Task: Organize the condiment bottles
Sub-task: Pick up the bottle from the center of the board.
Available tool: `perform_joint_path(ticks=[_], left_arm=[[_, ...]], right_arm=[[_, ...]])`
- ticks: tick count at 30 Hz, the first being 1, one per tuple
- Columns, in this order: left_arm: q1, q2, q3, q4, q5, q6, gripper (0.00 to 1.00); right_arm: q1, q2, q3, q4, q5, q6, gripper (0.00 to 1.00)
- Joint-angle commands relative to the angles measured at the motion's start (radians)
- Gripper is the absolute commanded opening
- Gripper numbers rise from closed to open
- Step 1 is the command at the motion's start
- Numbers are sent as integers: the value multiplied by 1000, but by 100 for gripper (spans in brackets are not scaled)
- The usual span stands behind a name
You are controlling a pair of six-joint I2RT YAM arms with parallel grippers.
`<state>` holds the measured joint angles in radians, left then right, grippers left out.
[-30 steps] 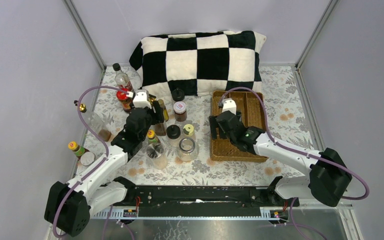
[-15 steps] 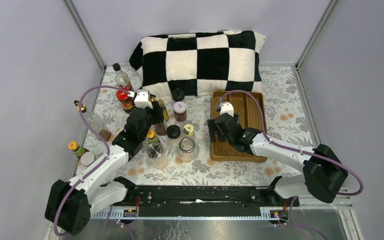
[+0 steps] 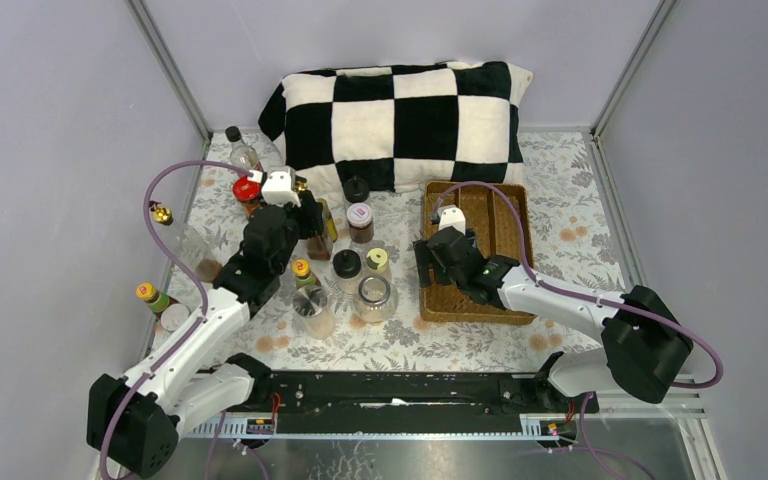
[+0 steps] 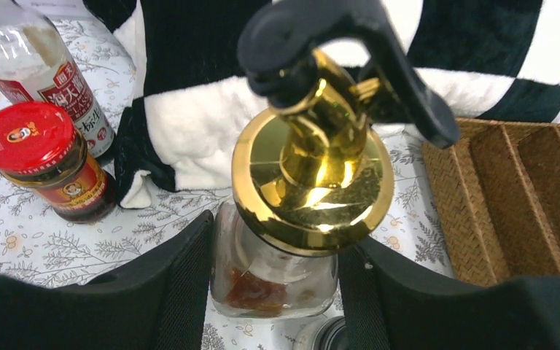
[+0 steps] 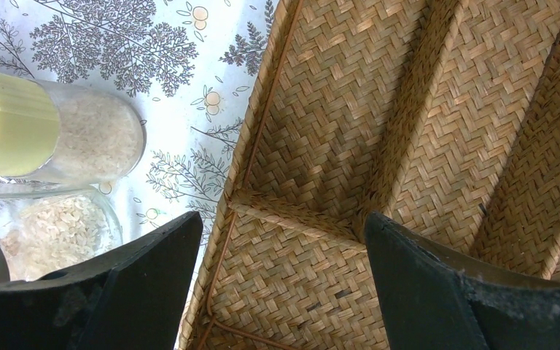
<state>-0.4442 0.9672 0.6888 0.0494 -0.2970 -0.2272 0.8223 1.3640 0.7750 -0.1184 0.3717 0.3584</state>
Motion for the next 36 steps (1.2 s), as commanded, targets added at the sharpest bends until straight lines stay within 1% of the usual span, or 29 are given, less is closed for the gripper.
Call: perform_joint_path(ticks=[1, 5, 10, 17, 21, 26, 29, 36], left_arm=[[-5, -15, 79, 87, -18, 26, 11], [-5, 4, 128, 62, 1, 24, 11], [-4, 27, 231, -7, 35, 19, 11], [-6, 88, 373, -64, 107, 16, 11], [-16, 141, 437, -70, 144, 12, 11], [-68, 245, 513, -53, 148, 29, 11], [-106, 313, 548, -3, 141, 36, 11], [-193, 489, 669, 49, 133, 48, 11]], right_arm=[[-5, -8, 39, 5, -1, -14, 89], [-5, -16, 51, -12, 6, -19, 89], [-6, -58, 88, -61, 21, -22, 88], [-6, -129, 191, -170, 50, -33, 88], [-8, -166, 264, -245, 98, -33, 88], [-15, -204, 372, -365, 161, -17, 89], [-21, -238, 421, -420, 199, -11, 90], [-30, -319, 471, -471, 231, -34, 91]])
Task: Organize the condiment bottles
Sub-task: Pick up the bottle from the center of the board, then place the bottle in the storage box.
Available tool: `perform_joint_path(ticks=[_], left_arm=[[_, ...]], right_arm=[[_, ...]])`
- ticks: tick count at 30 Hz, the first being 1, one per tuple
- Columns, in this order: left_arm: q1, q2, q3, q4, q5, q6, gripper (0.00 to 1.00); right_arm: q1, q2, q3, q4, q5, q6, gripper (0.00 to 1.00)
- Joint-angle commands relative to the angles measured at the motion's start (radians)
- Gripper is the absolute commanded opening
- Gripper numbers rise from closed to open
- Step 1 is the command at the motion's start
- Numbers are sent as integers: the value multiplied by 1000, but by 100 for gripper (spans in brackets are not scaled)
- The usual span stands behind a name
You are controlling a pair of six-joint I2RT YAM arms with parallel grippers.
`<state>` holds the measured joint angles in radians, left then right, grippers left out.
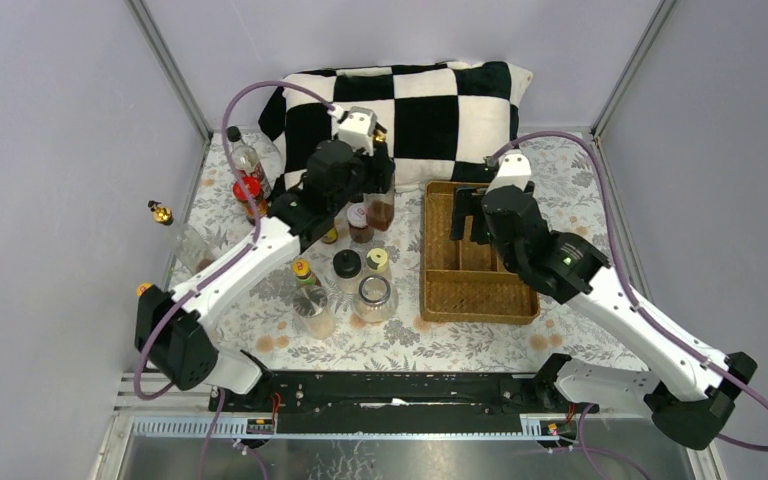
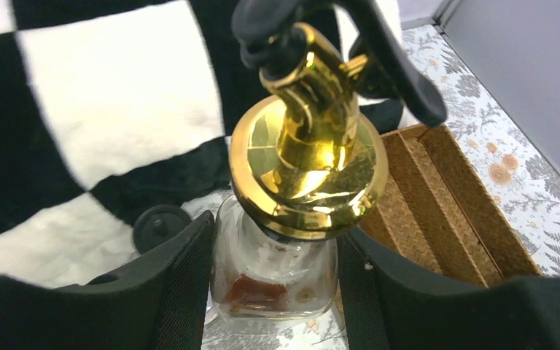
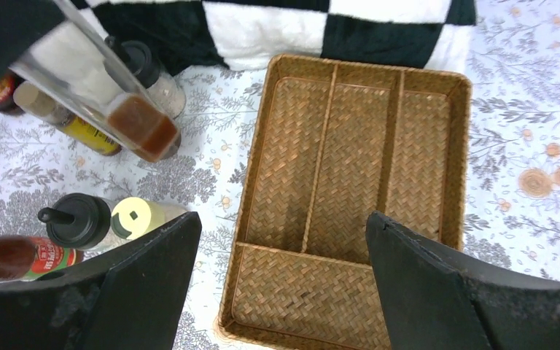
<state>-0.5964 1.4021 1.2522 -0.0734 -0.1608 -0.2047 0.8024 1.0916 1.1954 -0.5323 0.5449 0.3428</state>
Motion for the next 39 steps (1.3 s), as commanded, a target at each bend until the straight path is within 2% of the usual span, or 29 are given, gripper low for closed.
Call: perform_joint_path(ticks=[1, 13, 20, 30, 39], left_arm=[[-58, 78, 125, 178, -2, 26, 11], [-156, 315, 365, 199, -3, 43, 10], [-159, 436, 424, 271, -18, 31, 9], [-159, 597, 491, 356, -136, -20, 9], [-153, 670, 486, 455, -238, -30, 8]], right_arm=[[-11, -52, 53, -62, 63, -23, 91], [-39, -85, 17, -57, 73, -48, 92], [-68, -99, 3, -46, 40, -56, 92], [-91, -92, -12, -25, 4, -71, 92], [-112, -73, -85, 31, -55, -70, 92]])
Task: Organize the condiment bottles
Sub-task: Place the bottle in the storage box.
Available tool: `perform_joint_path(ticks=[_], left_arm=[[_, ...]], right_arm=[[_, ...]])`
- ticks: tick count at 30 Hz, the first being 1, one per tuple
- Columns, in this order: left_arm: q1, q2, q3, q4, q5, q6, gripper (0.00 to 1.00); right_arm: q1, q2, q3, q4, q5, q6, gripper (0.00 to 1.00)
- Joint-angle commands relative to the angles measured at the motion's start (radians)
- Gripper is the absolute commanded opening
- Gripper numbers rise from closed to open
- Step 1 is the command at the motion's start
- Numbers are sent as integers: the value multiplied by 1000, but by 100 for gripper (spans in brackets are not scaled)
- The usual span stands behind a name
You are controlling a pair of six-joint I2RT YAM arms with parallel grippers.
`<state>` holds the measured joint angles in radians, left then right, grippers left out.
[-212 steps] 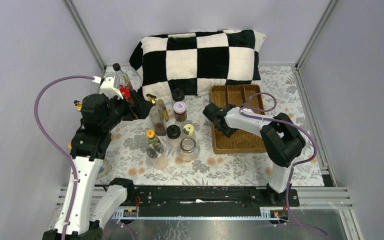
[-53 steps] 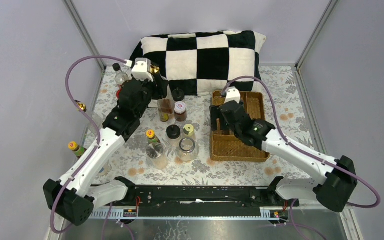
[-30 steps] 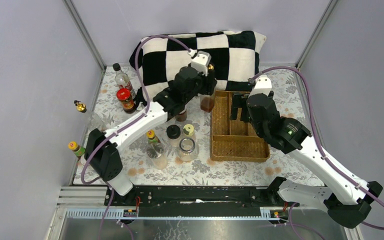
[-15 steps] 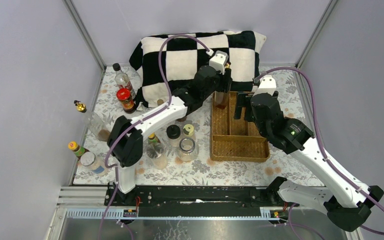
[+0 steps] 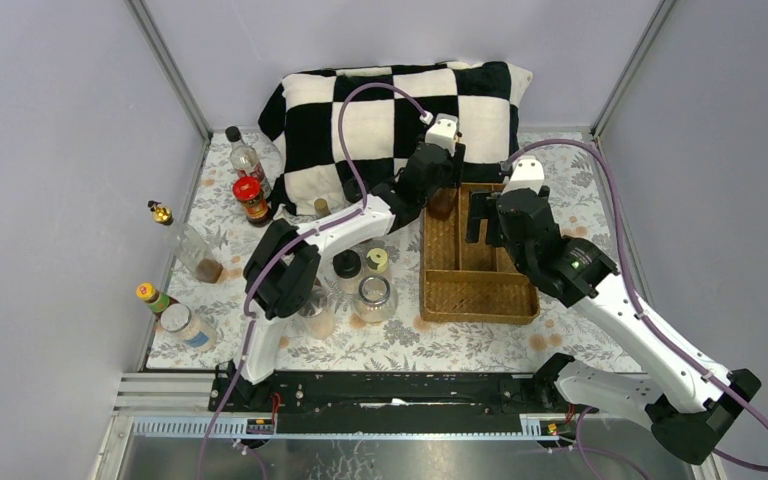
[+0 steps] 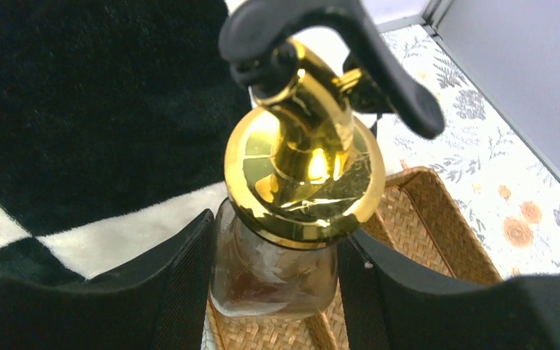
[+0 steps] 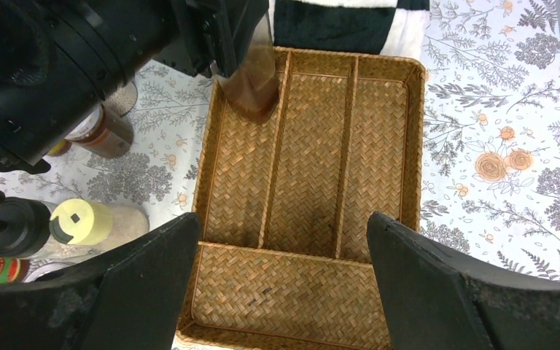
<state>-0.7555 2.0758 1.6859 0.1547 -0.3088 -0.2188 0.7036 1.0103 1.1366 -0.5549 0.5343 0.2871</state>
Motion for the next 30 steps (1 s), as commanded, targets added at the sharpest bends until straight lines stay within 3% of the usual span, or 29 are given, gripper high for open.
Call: perform_joint_path(ticks=[1, 12, 16, 19, 21, 22, 24, 30], left_arm=[[6, 3, 50, 242, -98, -17, 8], [7, 55, 71, 284, -170, -14, 10], [7, 42, 38, 282, -168, -26, 29], [6, 25, 1, 298, -156, -29, 62], [6, 7, -19, 305, -144, -27, 77], [5, 0, -22, 301, -137, -27, 94], [4, -18, -30, 301, -108, -17, 99], [-6, -74, -55, 299, -107, 13, 99]], right_arm=[[-14, 10, -33, 59, -51, -12, 92], [-24, 30, -86, 103, -89, -7, 92], [-27, 32, -97, 110, -104, 1, 92], [-27, 26, -104, 111, -112, 4, 92], [-28, 22, -109, 112, -117, 8, 92], [-28, 21, -110, 112, -123, 11, 92], [-29, 22, -114, 112, -133, 16, 92], [-28, 17, -126, 112, -165, 33, 92]])
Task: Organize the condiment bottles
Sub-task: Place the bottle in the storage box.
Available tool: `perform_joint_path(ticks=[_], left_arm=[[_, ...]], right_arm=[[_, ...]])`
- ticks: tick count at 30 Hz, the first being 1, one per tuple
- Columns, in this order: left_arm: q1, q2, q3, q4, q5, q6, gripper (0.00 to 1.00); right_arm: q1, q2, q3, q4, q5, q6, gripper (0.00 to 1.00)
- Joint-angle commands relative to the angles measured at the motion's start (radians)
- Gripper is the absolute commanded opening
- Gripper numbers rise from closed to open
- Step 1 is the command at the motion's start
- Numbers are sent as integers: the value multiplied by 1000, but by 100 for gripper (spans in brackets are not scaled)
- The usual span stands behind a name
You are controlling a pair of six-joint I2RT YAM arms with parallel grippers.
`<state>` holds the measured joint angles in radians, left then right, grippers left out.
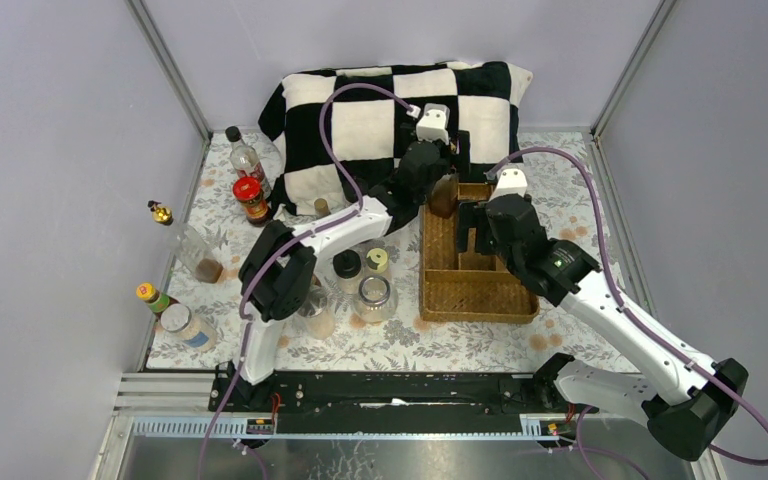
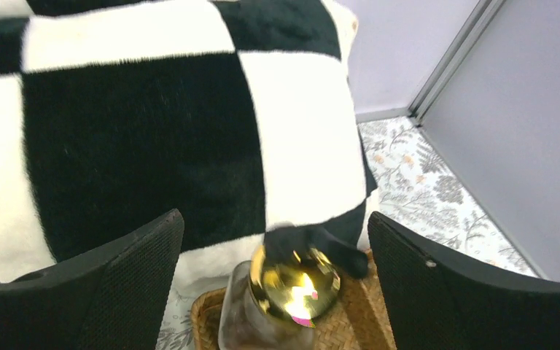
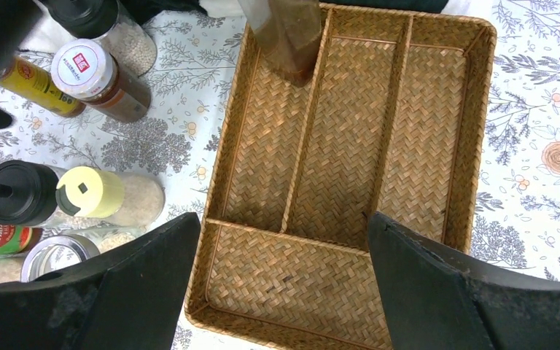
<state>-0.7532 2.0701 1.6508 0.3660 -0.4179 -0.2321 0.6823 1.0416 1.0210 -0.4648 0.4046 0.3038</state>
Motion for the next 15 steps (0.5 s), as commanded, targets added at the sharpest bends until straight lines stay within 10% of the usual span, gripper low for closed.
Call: perform_joint_path(ticks=[1, 15], left_arm=[[-9, -82, -26, 83, 3, 28, 99], [-21, -480, -161, -503, -225, -48, 99]], right_arm=[[-7, -15, -15, 23, -40, 18, 92], [-7, 126, 30, -4, -345, -5, 86]])
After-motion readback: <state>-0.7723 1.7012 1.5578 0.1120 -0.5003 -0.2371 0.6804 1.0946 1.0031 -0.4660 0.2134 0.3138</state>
